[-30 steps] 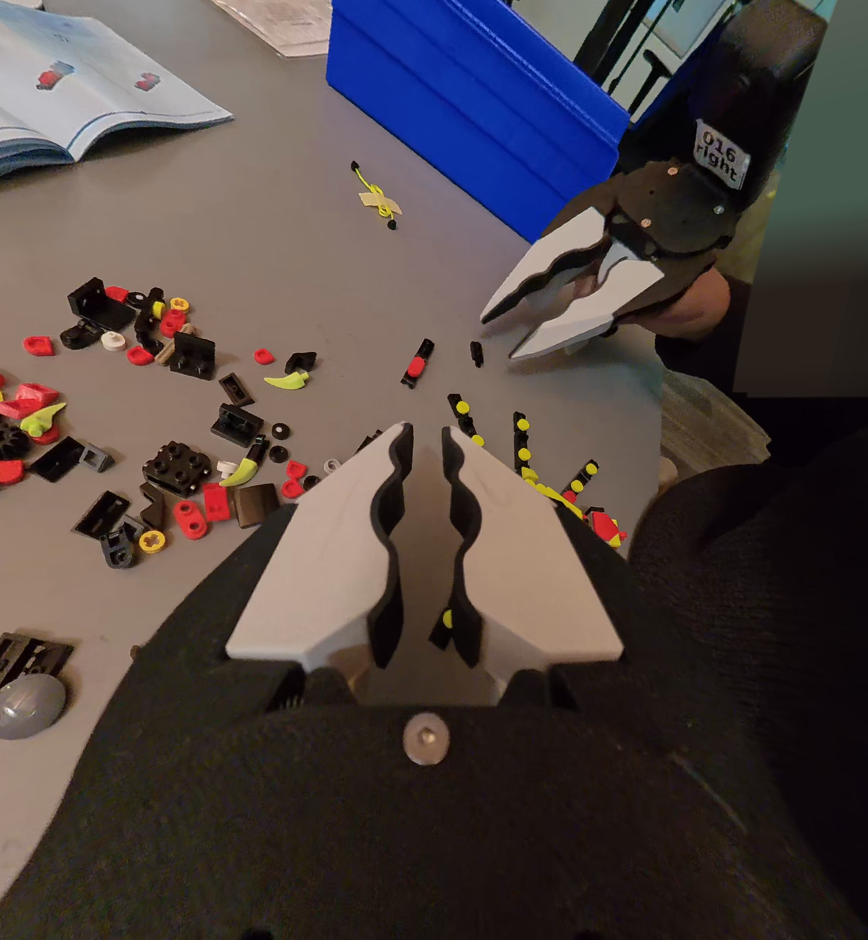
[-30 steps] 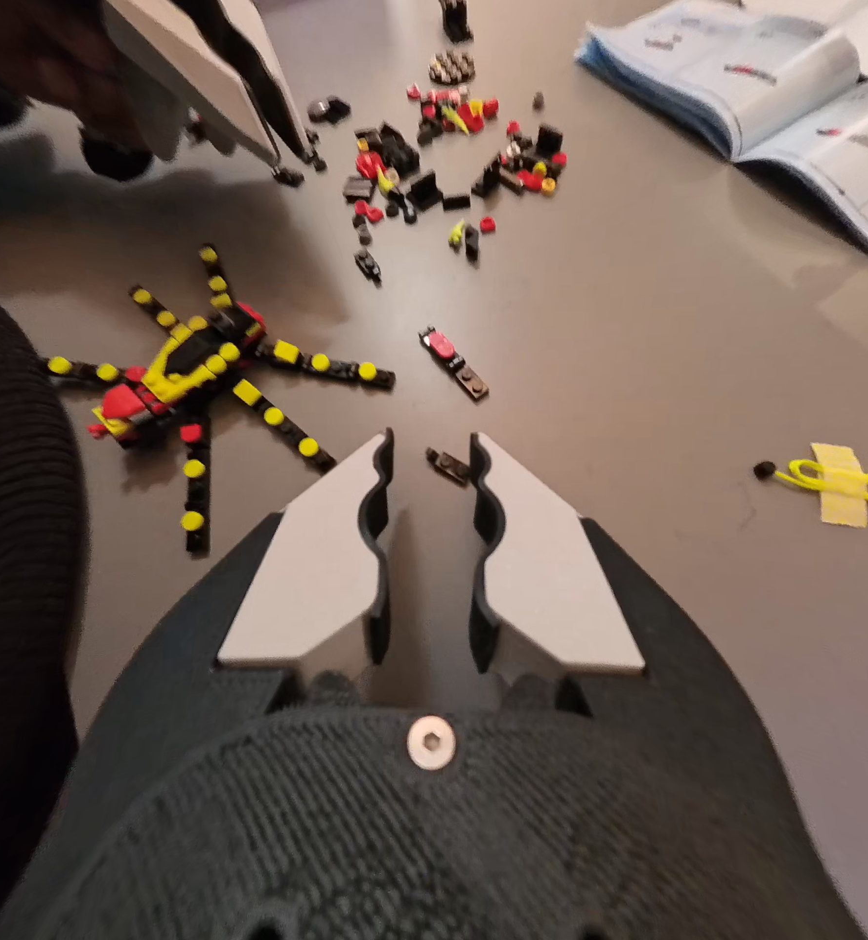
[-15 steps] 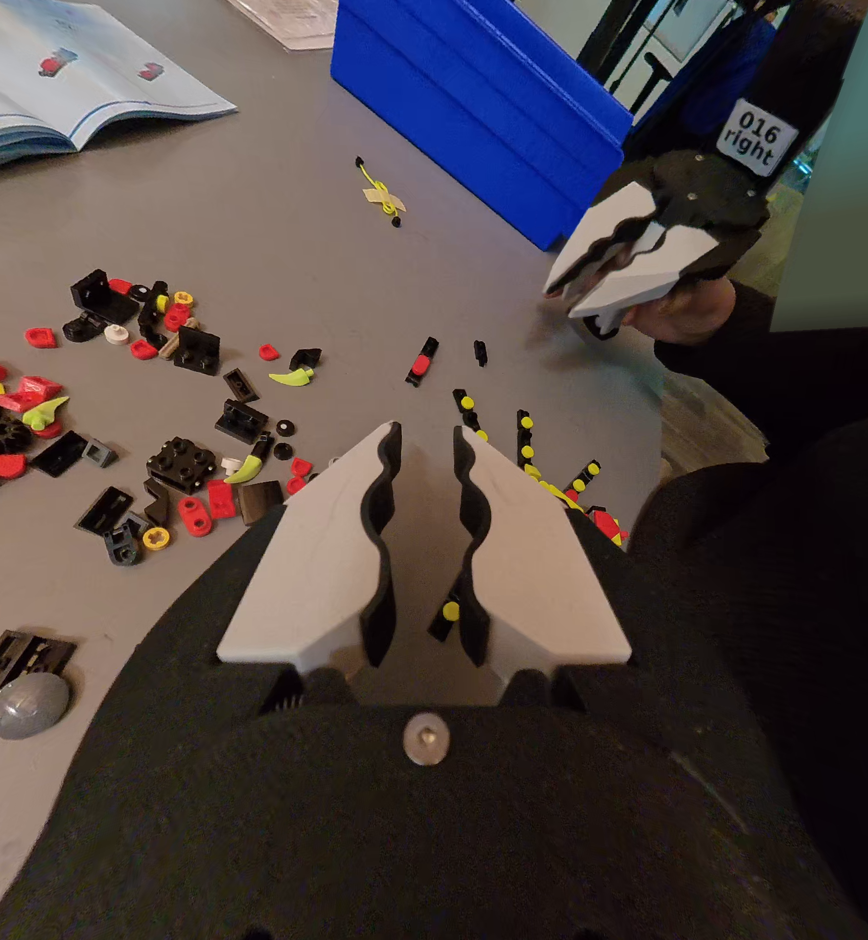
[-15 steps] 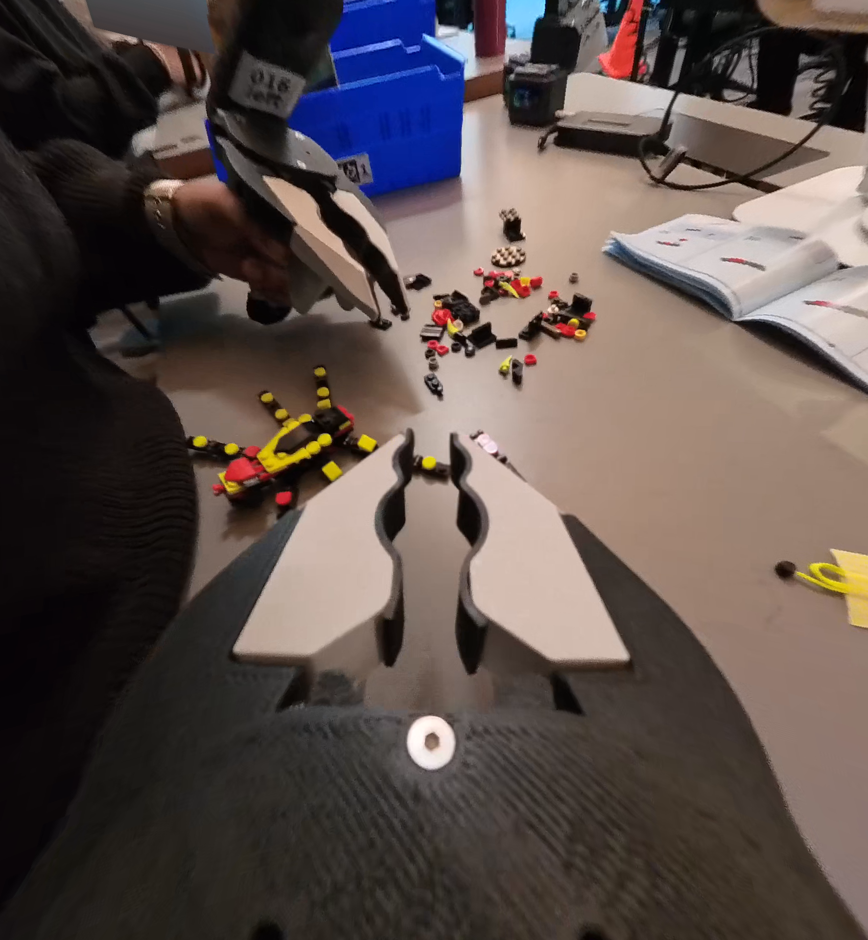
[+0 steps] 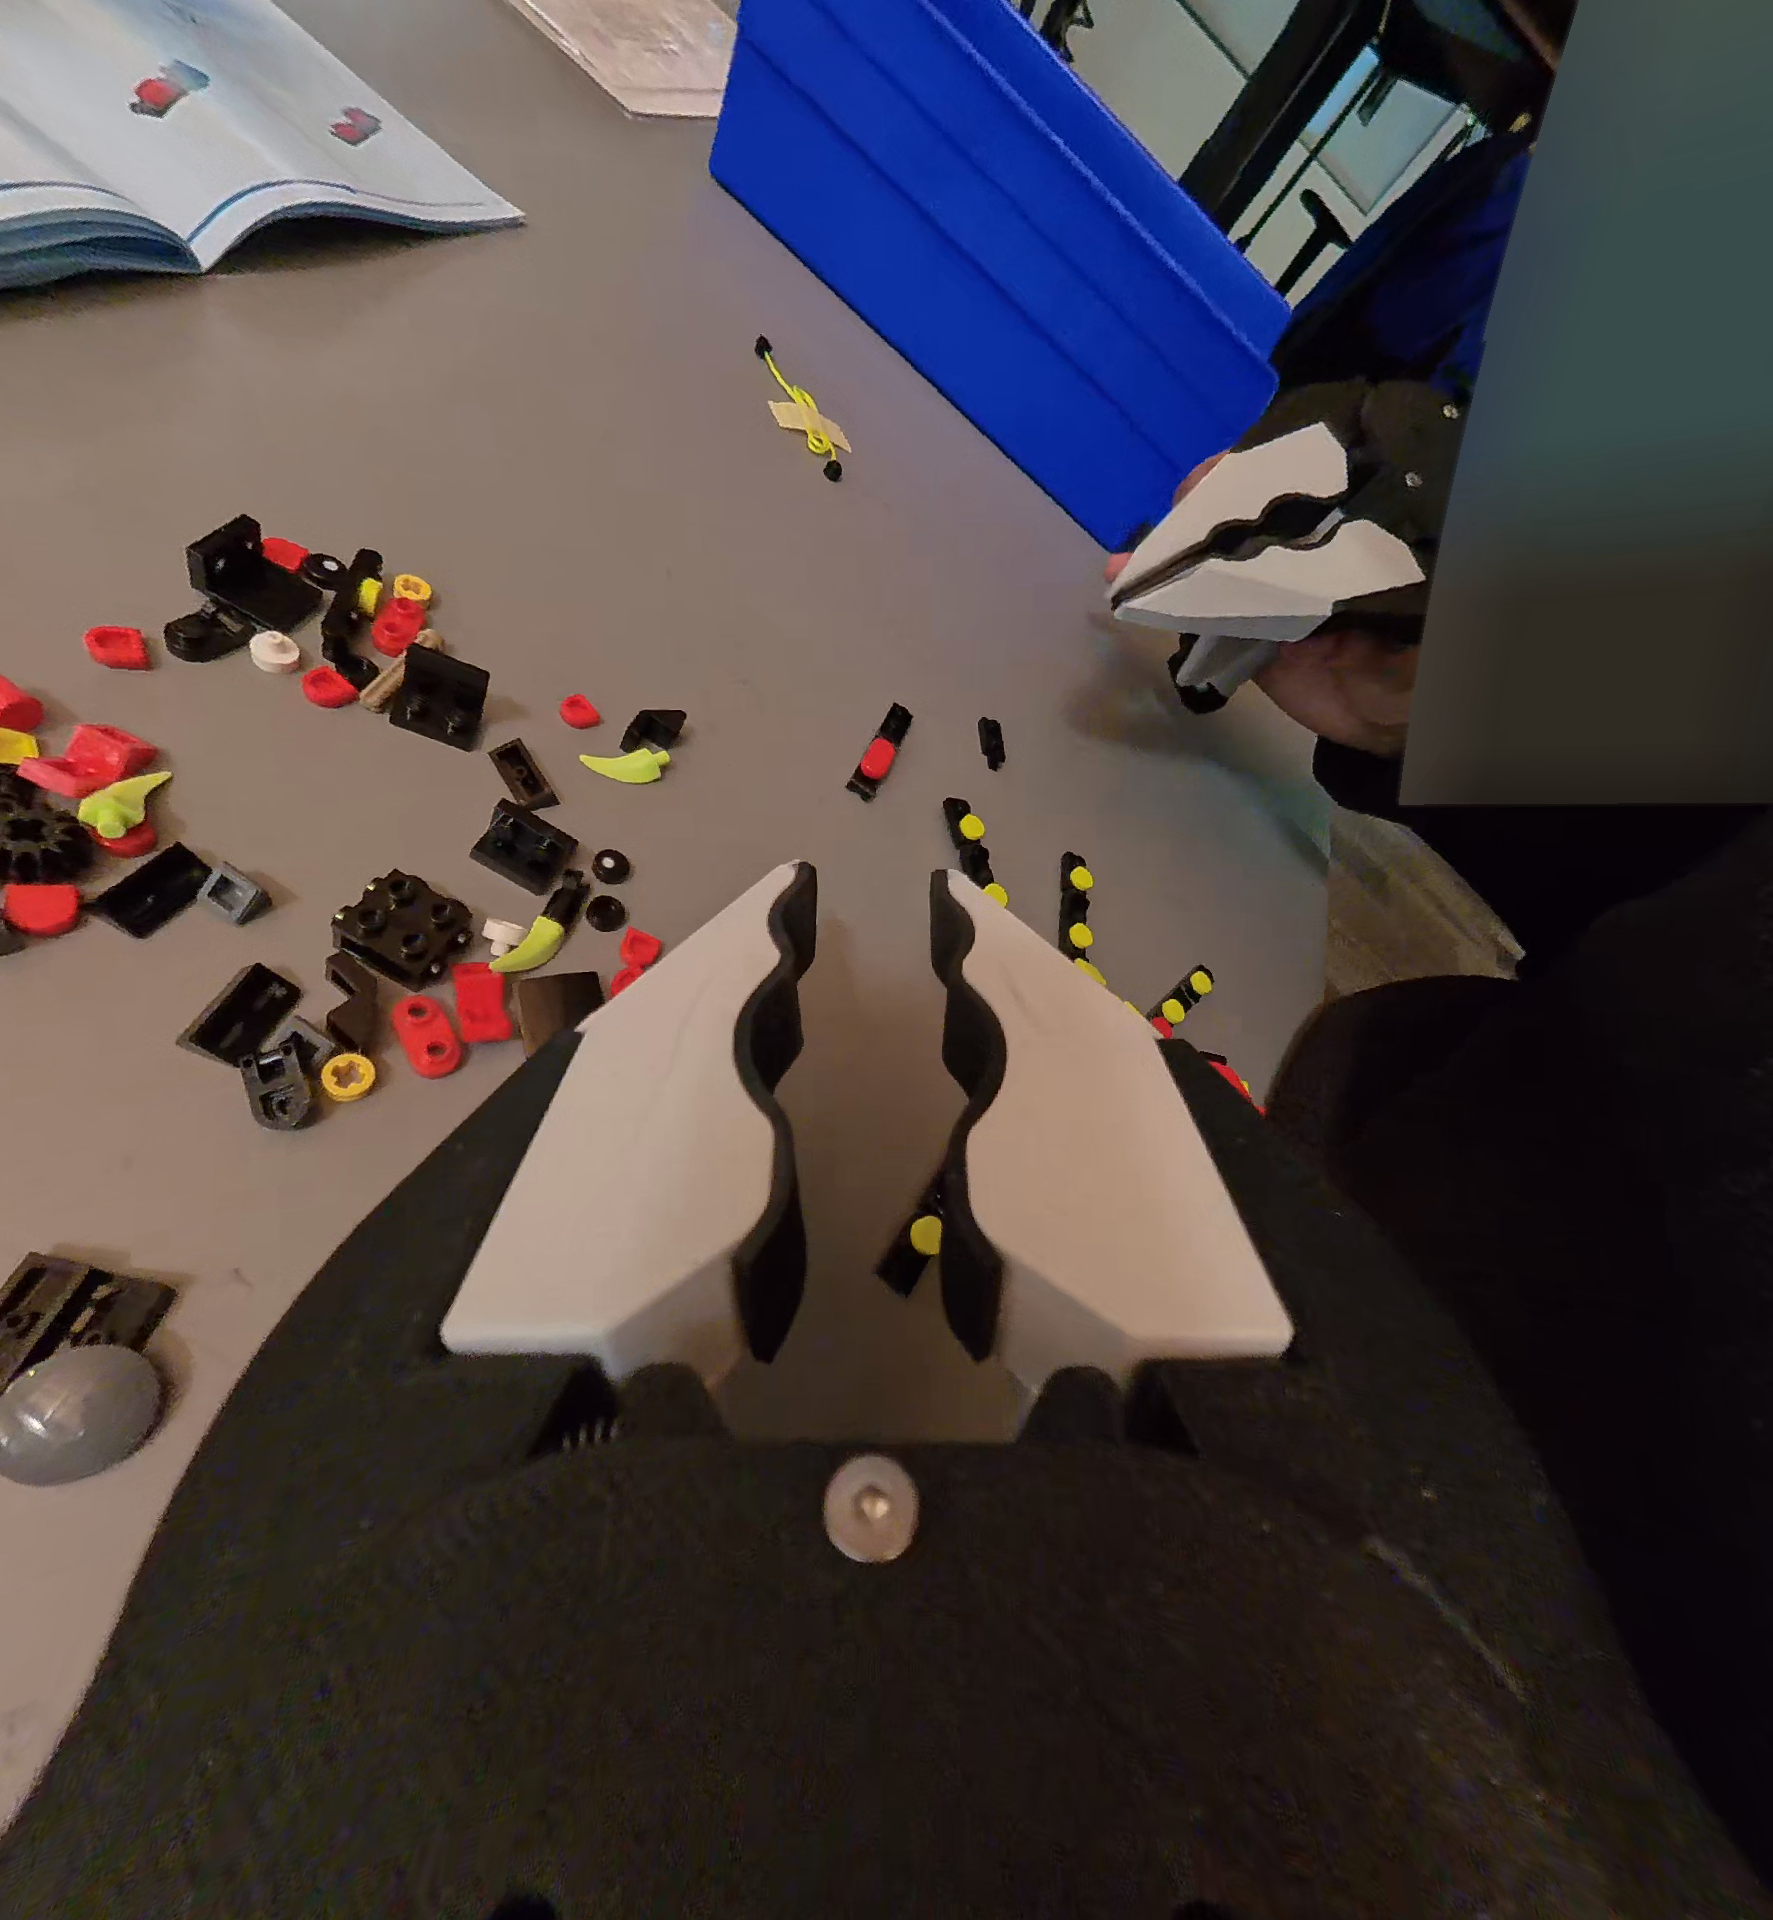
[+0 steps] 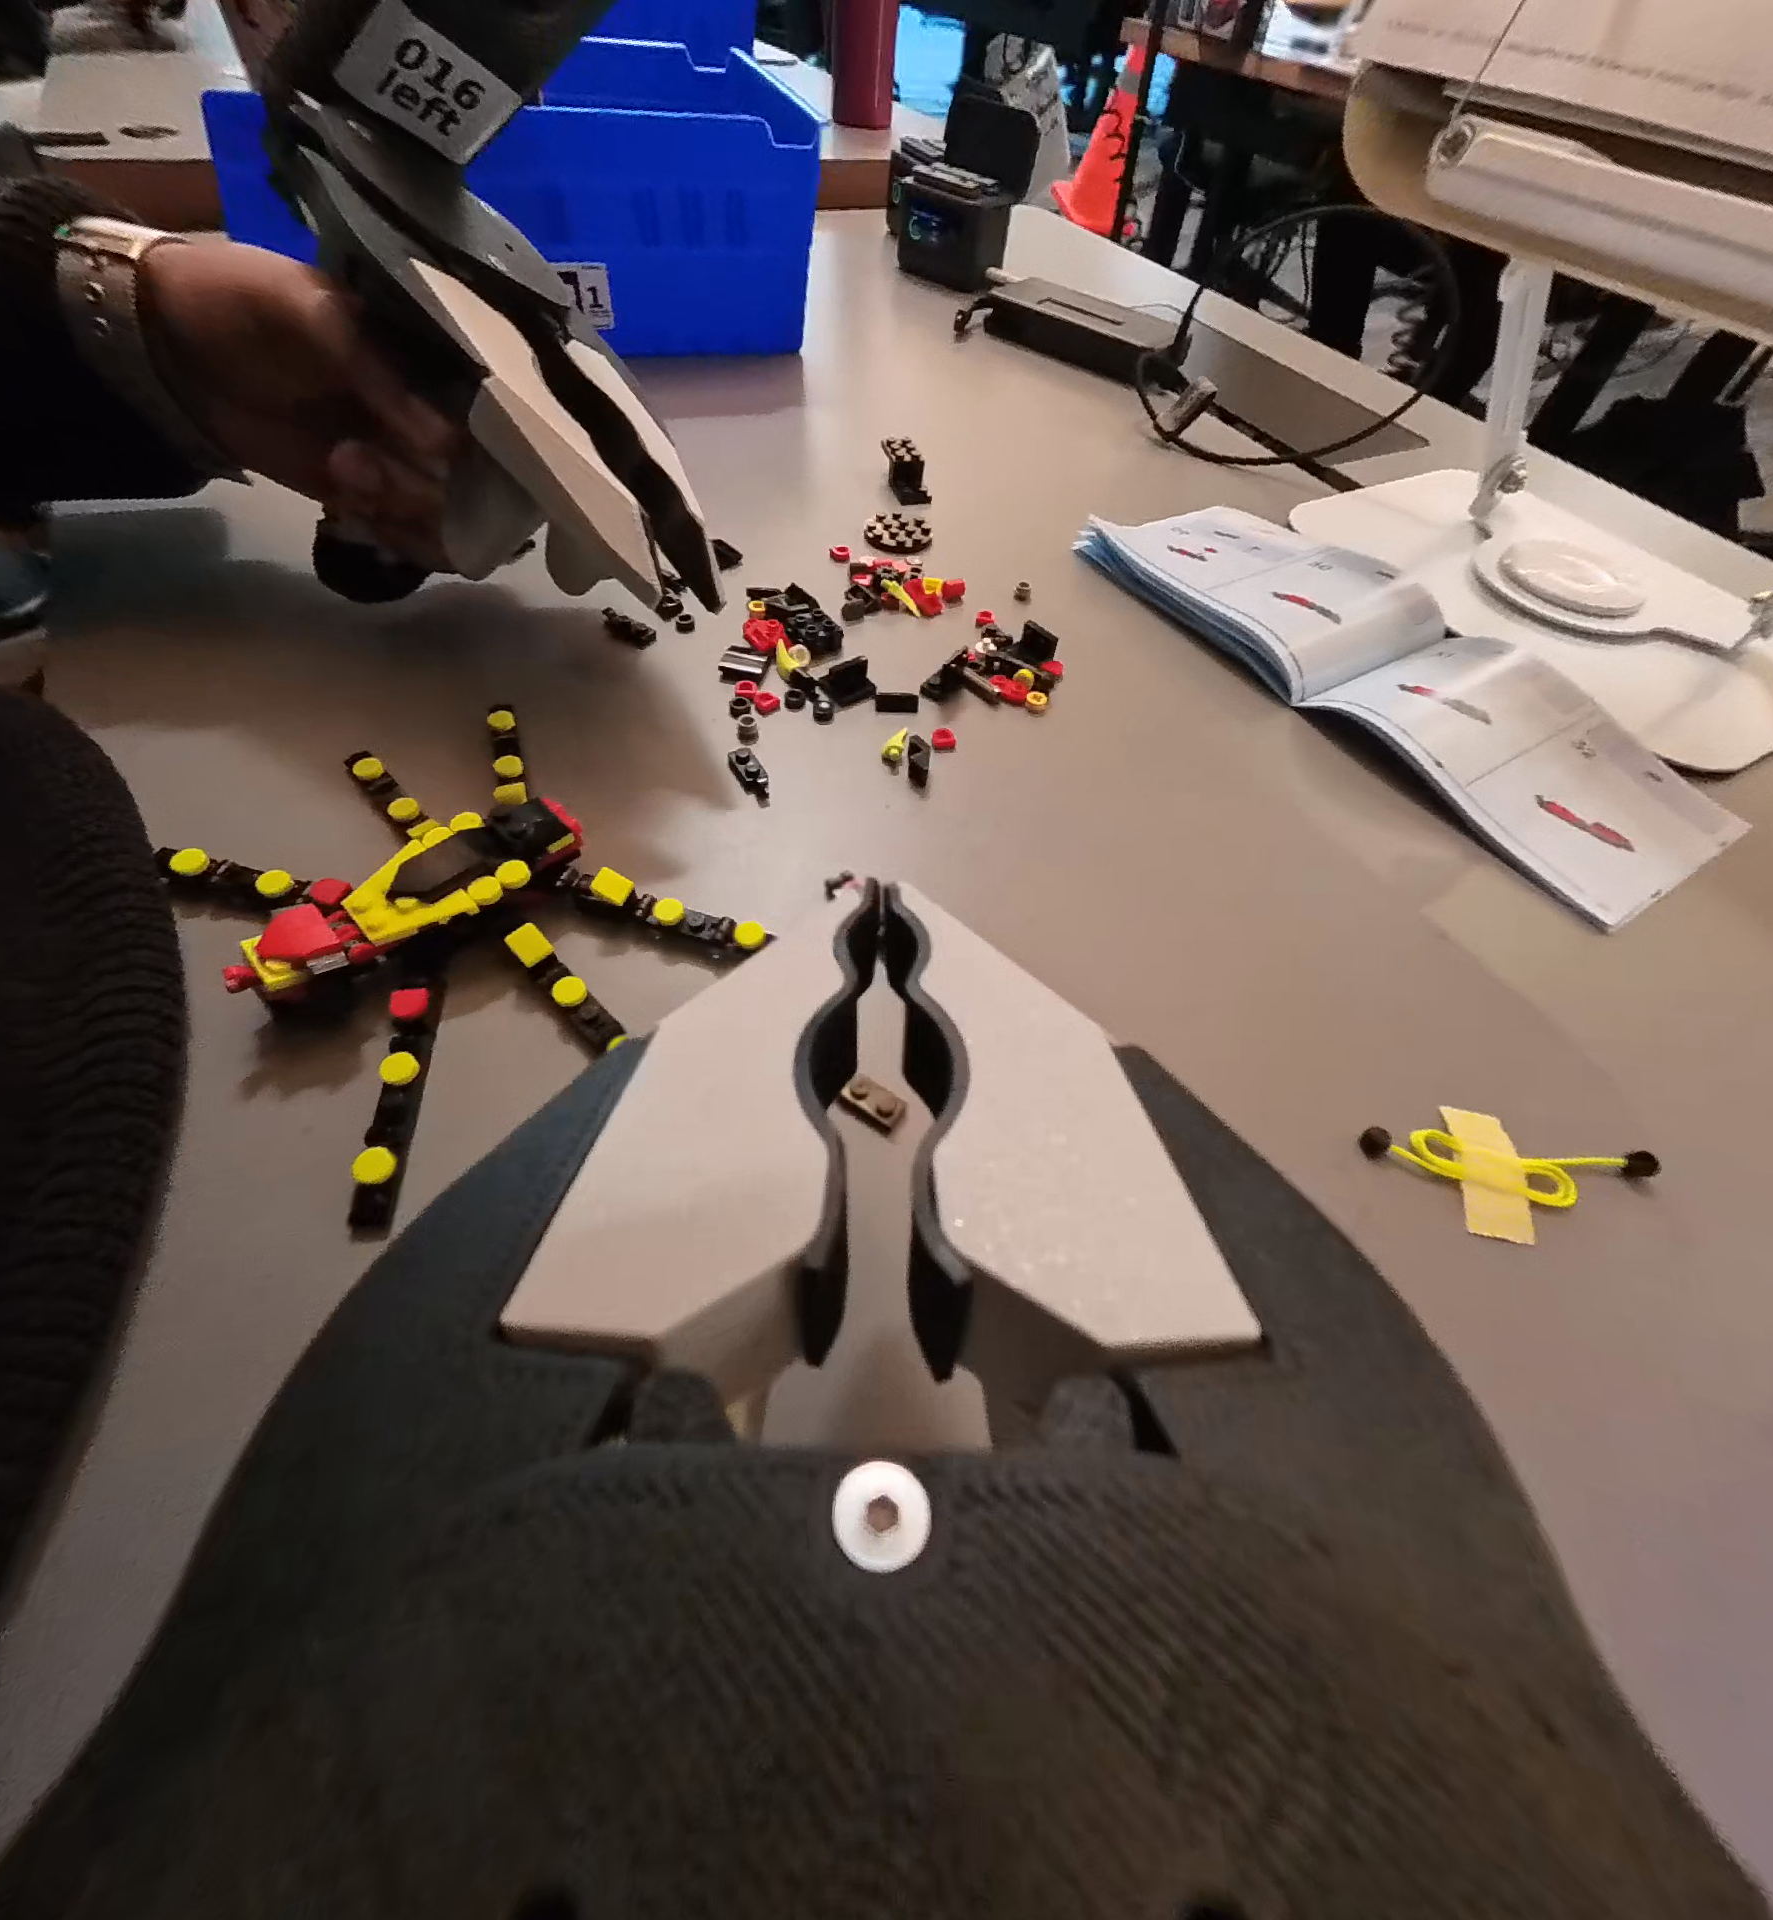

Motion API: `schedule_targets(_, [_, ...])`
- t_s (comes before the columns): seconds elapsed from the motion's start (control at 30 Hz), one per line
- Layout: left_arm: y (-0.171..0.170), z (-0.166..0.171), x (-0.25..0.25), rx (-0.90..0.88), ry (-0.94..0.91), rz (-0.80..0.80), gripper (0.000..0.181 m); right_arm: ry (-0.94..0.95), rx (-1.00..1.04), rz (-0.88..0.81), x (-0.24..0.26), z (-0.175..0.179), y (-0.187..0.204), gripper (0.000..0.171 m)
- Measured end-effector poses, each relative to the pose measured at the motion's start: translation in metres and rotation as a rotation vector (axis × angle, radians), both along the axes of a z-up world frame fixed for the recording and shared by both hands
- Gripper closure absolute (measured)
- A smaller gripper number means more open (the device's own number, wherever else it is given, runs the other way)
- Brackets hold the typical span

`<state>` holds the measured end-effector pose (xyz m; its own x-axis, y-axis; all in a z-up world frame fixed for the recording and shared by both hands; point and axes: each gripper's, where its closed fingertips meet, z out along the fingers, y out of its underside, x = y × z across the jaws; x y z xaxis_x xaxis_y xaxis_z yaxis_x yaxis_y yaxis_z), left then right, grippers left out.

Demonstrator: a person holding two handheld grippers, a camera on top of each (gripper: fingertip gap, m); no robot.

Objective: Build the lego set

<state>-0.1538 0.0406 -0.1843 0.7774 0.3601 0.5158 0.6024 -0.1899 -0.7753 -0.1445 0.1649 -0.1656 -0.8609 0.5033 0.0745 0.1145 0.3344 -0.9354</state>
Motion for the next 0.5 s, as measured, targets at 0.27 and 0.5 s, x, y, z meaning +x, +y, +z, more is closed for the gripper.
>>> schedule_targets(0.27, [-0.002,-0.003,-0.003,-0.014,-0.001,0.011,0.16,-0.094,0.0,-0.012,-0.005,-0.016,-0.001,0.135])
schedule_targets(0.5, [-0.001,-0.012,-0.002,-0.103,0.088,-0.006,0.16,-0.101,0.015,-0.054,-0.011,-0.019,0.002,0.117])
